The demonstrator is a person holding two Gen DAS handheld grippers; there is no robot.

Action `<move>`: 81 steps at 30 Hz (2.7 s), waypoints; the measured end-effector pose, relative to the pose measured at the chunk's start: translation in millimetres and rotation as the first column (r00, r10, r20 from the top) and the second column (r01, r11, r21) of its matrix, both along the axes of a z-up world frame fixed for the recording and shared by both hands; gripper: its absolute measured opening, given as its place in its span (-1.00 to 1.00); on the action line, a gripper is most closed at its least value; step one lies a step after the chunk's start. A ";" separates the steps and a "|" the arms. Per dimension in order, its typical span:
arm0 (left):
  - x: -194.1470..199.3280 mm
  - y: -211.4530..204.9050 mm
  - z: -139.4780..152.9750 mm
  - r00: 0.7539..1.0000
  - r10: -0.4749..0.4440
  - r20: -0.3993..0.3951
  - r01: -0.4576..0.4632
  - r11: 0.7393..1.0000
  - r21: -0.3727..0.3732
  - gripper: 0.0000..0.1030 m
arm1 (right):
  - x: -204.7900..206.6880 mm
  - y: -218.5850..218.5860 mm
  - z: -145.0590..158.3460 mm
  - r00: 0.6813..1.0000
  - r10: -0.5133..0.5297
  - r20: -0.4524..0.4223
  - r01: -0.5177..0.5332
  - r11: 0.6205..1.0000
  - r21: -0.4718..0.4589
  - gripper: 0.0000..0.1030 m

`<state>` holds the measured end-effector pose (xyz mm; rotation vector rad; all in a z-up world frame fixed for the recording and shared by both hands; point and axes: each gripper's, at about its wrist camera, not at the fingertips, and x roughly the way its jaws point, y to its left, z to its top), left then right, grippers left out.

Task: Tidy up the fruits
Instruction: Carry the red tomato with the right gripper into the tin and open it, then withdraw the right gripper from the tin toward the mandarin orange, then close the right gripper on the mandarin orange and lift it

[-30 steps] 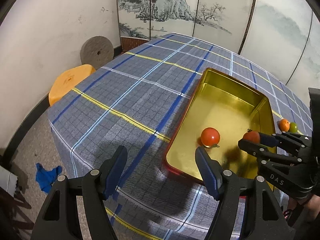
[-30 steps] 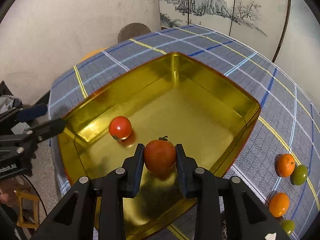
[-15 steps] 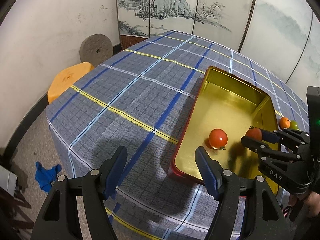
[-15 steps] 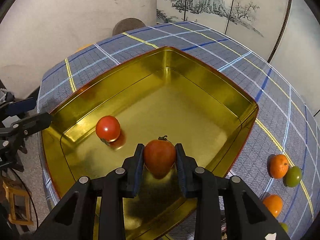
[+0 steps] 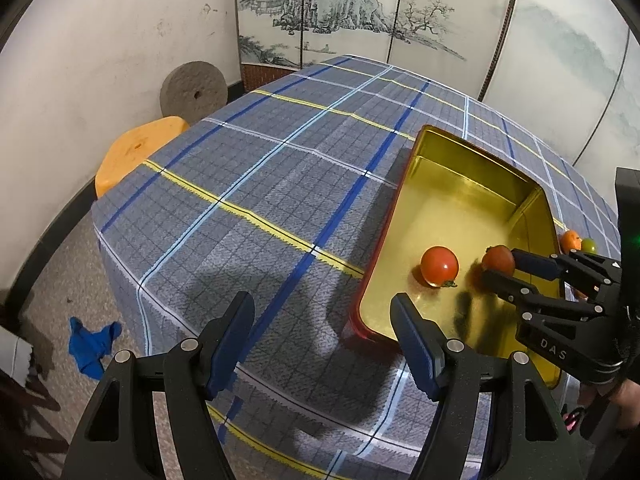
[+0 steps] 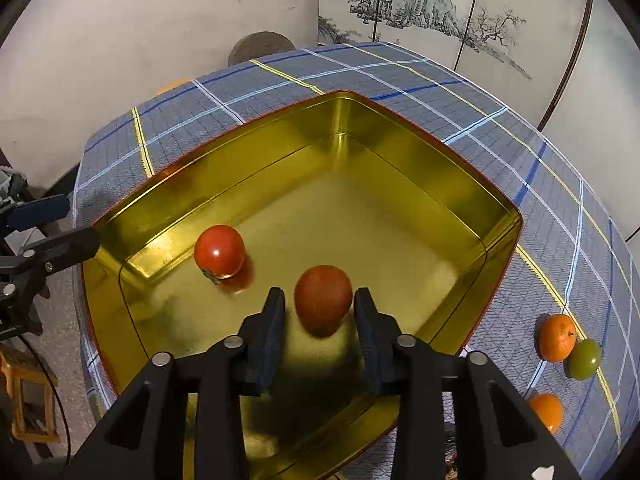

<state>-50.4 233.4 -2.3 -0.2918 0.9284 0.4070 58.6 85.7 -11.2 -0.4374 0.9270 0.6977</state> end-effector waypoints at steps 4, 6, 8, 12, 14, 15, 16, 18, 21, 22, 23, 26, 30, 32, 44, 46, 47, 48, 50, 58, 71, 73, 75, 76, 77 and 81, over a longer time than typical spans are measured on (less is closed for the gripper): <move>-0.1 0.3 0.0 1.000 -0.001 -0.002 0.001 1.000 -0.002 0.38 | -0.8 -1.3 2.2 1.000 -0.001 -0.014 0.001 1.000 0.023 -0.19; 0.2 -0.8 0.9 1.000 -0.002 -0.002 0.002 1.000 -0.002 0.38 | -1.8 -1.3 3.1 1.000 0.000 -0.015 0.000 1.000 0.025 -0.18; 0.5 -0.8 1.1 1.000 -0.003 -0.001 0.003 1.000 -0.003 0.38 | -3.0 -2.7 5.4 1.000 0.002 -0.019 -0.001 0.999 0.039 -0.17; 2.2 -7.3 6.0 1.000 -0.014 0.010 0.014 1.000 0.005 0.38 | -7.3 -8.1 14.8 1.000 0.003 -0.012 -0.002 0.997 0.073 -0.13; 3.5 -12.8 10.2 0.999 -0.027 0.020 0.027 1.000 0.009 0.38 | -10.3 -12.1 21.3 1.000 0.002 -0.005 -0.002 0.996 0.089 -0.13; 5.1 -15.7 12.4 0.999 -0.032 0.024 0.032 0.999 0.011 0.38 | -12.4 -15.4 25.7 1.000 0.000 -0.002 0.000 0.995 0.103 -0.13; 6.2 -18.6 14.7 0.999 -0.039 0.028 0.038 0.999 0.013 0.38 | -14.4 -19.6 30.4 1.000 -0.003 0.002 0.003 0.993 0.117 -0.13; 8.2 -26.9 18.6 0.998 -0.059 0.037 0.059 0.998 0.015 0.38 | -18.2 -28.0 38.5 1.000 -0.010 0.010 0.008 0.990 0.138 -0.12; 11.0 -42.3 23.5 0.993 -0.104 0.050 0.104 0.995 0.013 0.38 | -26.4 -49.8 51.3 0.999 -0.035 0.025 0.030 0.985 0.171 -0.12; 12.1 -48.9 24.7 0.991 -0.123 0.053 0.122 0.992 0.011 0.38 | -28.3 -57.3 54.3 0.999 -0.045 0.028 0.039 0.983 0.177 -0.12; 13.1 -54.5 25.9 0.989 -0.139 0.055 0.138 0.990 0.008 0.38 | -31.3 -67.9 57.2 0.998 -0.061 0.032 0.055 0.981 0.184 -0.12; 15.2 -74.8 29.2 0.979 -0.195 0.066 0.195 0.981 -0.003 0.38 | -39.1 -99.9 61.1 0.993 -0.111 0.036 0.102 0.976 0.193 -0.12; 18.2 -99.9 31.9 0.962 -0.262 0.071 0.262 0.965 0.003 0.38 | -50.6 -145.1 59.5 0.981 -0.190 0.044 0.180 0.969 0.171 -0.12; 19.8 -112.8 32.2 0.954 -0.293 0.070 0.293 0.956 0.004 0.38 | -56.7 -168.1 55.0 0.972 -0.230 0.036 0.222 0.962 0.160 -0.12; 31.3 -163.8 20.6 0.917 -0.398 0.028 0.398 0.917 0.008 0.38 | -68.3 -218.9 10.8 0.942 -0.331 -0.061 0.337 0.932 0.135 -0.12; 33.2 -167.4 18.5 0.914 -0.406 0.020 0.406 0.914 0.012 0.38 | -66.9 -218.3 6.1 0.941 -0.332 -0.067 0.339 0.931 0.138 -0.12; 34.3 -170.2 17.7 0.911 -0.412 0.018 0.412 0.911 0.013 0.38 | -65.7 -217.3 4.7 0.941 -0.332 -0.069 0.339 0.930 0.141 -0.12; 35.2 -172.4 16.9 0.909 -0.417 0.017 0.417 0.909 0.013 0.38 | -64.7 -217.0 3.6 0.940 -0.333 -0.069 0.340 0.930 0.143 -0.12; 37.1 -176.1 14.8 0.906 -0.422 0.011 0.422 0.906 0.014 0.38 | -62.3 -215.4 1.9 0.941 -0.331 -0.068 0.338 0.930 0.145 -0.12; 42.8 -186.7 9.4 0.897 -0.442 0.000 0.442 0.897 0.014 0.38 | -55.5 -209.1 -7.7 0.943 -0.327 -0.064 0.333 0.934 0.133 -0.13; 54.7 -199.1 5.5 0.884 -0.467 0.001 0.467 0.884 0.005 0.38 | -55.2 -226.3 -2.6 0.925 -0.380 -0.021 0.379 0.915 0.140 -0.28; 56.6 -201.6 5.0 0.882 -0.471 0.000 0.471 0.882 0.009 0.38 | -53.8 -236.6 0.8 0.913 -0.409 -0.003 0.406 0.904 0.138 -0.28; 59.2 -204.5 4.1 0.880 -0.474 -0.004 0.474 0.880 0.008 0.38 | -50.8 -253.4 2.5 0.891 -0.453 0.003 0.448 0.883 0.139 -0.28; 60.3 -205.9 3.9 0.882 -0.472 -0.007 0.472 0.882 0.013 0.38 | -48.8 -260.7 2.6 0.882 -0.472 0.005 0.467 0.874 0.137 -0.28; 61.3 -206.9 3.4 0.883 -0.470 -0.010 0.470 0.882 0.019 0.38 | -46.9 -268.3 2.2 0.870 -0.494 0.006 0.488 0.862 0.134 -0.28; 64.4 -206.2 6.0 0.886 -0.463 -0.009 0.463 0.886 0.013 0.38 | -39.3 -302.2 -1.9 0.818 -0.575 0.009 0.569 0.812 0.129 -0.28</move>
